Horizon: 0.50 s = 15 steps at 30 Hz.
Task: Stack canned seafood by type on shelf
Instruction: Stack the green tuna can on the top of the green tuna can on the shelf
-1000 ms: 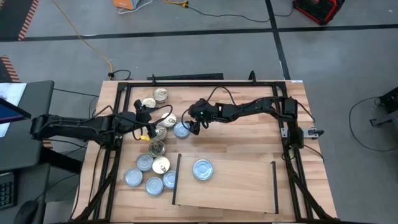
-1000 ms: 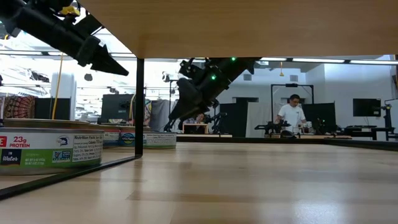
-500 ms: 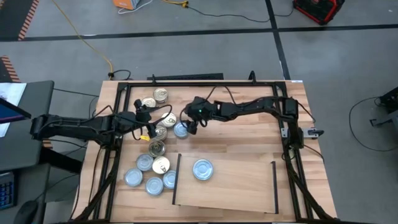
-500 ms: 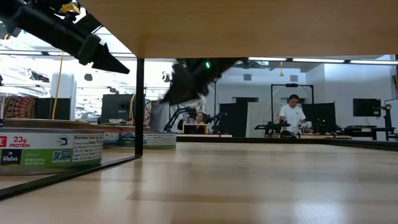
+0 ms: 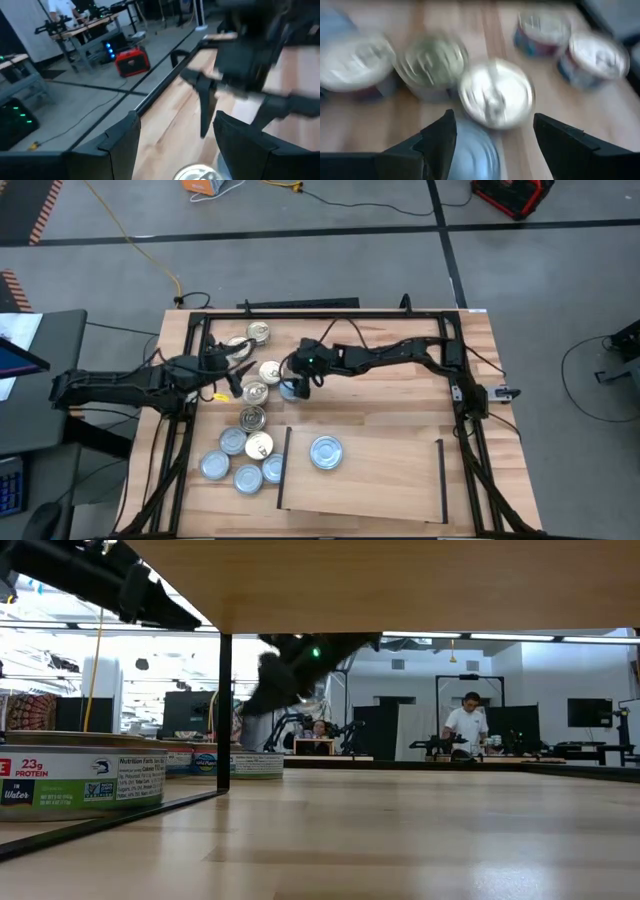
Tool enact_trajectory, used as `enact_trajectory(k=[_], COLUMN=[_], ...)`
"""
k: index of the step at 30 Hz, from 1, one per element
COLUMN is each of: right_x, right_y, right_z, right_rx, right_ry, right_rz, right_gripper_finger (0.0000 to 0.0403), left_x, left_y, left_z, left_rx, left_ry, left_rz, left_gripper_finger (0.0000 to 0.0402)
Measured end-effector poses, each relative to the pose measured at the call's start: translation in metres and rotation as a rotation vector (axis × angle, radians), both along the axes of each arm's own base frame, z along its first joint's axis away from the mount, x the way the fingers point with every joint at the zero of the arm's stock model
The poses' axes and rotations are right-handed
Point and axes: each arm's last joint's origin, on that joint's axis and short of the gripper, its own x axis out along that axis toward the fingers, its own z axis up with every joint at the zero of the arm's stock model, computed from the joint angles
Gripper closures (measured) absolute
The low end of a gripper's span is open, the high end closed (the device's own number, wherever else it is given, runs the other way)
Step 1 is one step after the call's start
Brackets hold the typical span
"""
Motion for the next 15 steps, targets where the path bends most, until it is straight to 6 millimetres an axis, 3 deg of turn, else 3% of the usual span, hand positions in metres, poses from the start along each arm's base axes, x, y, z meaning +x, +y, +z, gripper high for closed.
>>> enact_trajectory(k=[9, 15], right_x=[-0.006, -0.011], right_y=[0.003, -0.005], right_z=[-0.012, -0.016], right_rx=[0.015, 0.094], right_ry=[0.032, 0.036], right_rz=[-0.016, -0.02], right_gripper_finger=[0.011, 0.011], left_x=[-0.006, -0.005], left_y=[-0.002, -0.002], left_z=[0.004, 0.003], left_rx=[-0.037, -0.046], left_ry=[-0.06, -0.059], left_rz=[-0.043, -0.048], left_gripper_finger=[0.0162, 0.0162])
